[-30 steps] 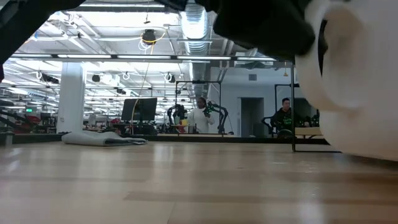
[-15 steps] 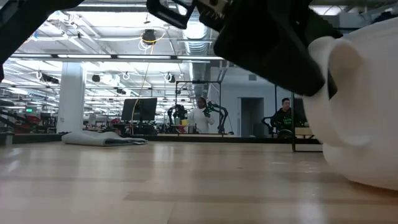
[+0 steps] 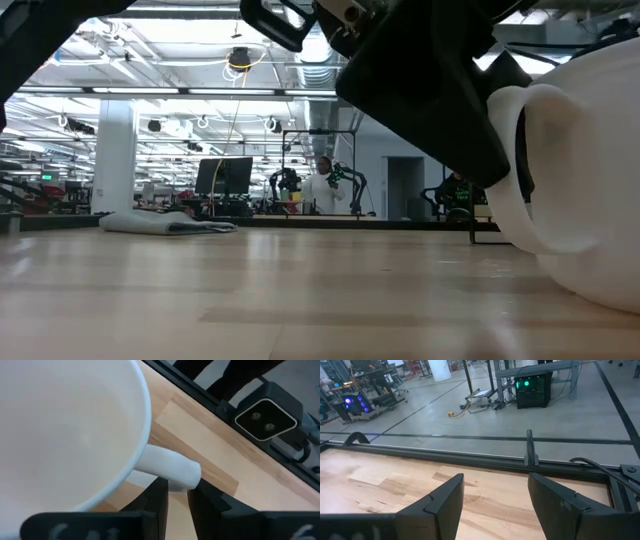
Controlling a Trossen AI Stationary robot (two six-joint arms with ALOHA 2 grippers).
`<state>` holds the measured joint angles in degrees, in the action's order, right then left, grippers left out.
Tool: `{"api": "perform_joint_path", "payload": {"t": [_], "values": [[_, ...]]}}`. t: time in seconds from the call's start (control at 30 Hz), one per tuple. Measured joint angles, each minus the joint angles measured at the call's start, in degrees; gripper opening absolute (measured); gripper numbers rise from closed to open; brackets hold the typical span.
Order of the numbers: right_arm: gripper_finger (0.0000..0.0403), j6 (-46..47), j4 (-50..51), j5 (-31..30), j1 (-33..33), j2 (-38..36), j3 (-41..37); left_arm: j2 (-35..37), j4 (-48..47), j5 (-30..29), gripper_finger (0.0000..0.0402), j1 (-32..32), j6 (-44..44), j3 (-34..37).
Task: Stack small to large cups/mugs on shelf
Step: Put the white mug on the shelf
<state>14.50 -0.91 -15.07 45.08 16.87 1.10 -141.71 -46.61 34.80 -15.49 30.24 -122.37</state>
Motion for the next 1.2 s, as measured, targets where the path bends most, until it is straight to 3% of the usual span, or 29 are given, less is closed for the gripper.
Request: {"api": "perform_joint_path", "payload": {"t": [0.4, 0.9, 1.2], "values": [[0.0244, -0.02, 0.0, 0.02, 0.0, 0.01, 0.0, 0.0, -1.08, 1.37, 0.0079, 0.12, -4.3, 0.0], [0.0244, -0.02, 0.0, 0.0, 0.0, 0.0, 0.0, 0.0, -4.79, 0.46, 0.0265, 0.33, -7.67, -0.02], [0.0244, -0.02, 0.0, 0.0, 0.0, -0.01, 0.0, 0.04, -16.7, -3.13, 0.0298, 1.98, -14.74, -0.04]]}}
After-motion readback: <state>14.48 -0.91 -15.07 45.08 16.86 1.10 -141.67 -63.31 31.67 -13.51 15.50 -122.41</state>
